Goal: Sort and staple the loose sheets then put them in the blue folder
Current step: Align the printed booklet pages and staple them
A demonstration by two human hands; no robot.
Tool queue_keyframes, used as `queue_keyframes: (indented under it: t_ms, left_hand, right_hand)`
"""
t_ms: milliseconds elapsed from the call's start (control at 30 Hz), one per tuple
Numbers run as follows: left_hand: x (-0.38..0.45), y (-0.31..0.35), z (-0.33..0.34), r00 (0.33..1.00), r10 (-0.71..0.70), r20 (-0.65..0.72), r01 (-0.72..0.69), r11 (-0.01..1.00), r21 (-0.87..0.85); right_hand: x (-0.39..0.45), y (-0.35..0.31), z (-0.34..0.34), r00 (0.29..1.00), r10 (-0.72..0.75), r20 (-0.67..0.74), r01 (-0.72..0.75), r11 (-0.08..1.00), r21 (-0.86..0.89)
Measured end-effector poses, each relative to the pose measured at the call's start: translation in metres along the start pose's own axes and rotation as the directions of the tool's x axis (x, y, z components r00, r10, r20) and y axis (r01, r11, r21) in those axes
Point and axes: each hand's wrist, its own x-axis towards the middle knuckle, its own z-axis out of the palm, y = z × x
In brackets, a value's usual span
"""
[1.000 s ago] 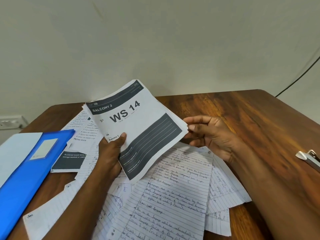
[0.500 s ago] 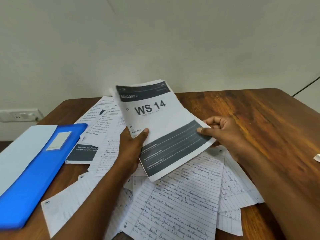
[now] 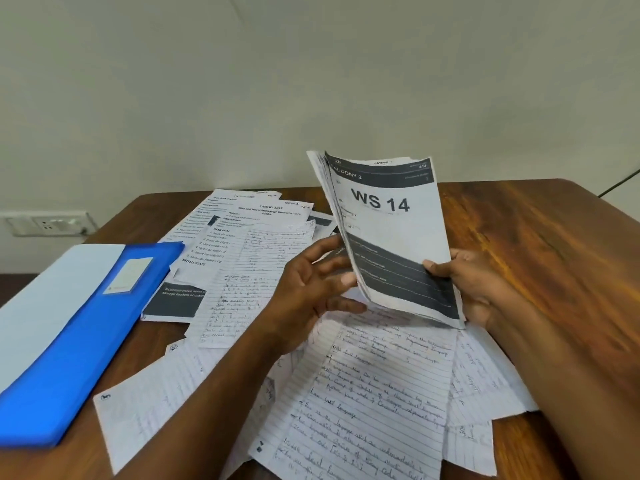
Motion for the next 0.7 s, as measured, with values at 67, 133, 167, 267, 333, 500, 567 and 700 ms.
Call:
queue_keyframes:
  t_ms: [67,133,167,267,333,500,567,700]
  left_hand:
    - [0.0,-0.004,0.006,0.999,-0.01,-0.052,0.013,0.998,0.066]
    - [-0.001,-0.007,0.011,0.995,-0.009,-0.103,0.018,0.996,0.082]
    - [-0.001,-0.008,0.012,0.993,-0.009,-0.114,0.017,0.997,0.072]
    - [-0.001,-0.006,0.013,0.991,0.0,-0.135,0.006,0.999,0.041]
    - [-0.001,-0.005,0.014,0.988,-0.003,-0.154,0.008,0.999,0.031]
    - [-0.001,-0.004,0.013,0.984,-0.023,-0.174,0.026,1.0,0.015]
    - [-0.001,-0.004,0.012,0.985,-0.03,-0.17,0.033,0.999,0.012]
    - [-0.001,-0.004,0.012,0.99,-0.019,-0.139,0.02,1.0,0.008]
  right_hand:
    - [0.0,0.001,0.0,1.0,0.016,0.004,-0.016,1.0,-0.001]
    - [0.0,0.001,0.002,1.0,0.023,0.004,-0.023,1.0,-0.011]
    - [0.0,0.001,0.003,1.0,0.024,0.005,-0.024,0.999,-0.022]
    - [-0.001,0.001,0.005,0.999,0.03,0.011,-0.029,0.998,-0.048]
    - [-0.002,0.0,0.005,0.999,0.034,0.008,-0.034,0.998,-0.049]
    - [-0.003,0.0,0.005,0.999,0.035,-0.006,-0.035,0.998,-0.045]
    - [-0.003,0.0,0.006,1.0,0.025,-0.009,-0.026,0.998,-0.052]
    - [-0.003,-0.001,0.007,1.0,0.012,-0.003,-0.012,0.998,-0.068]
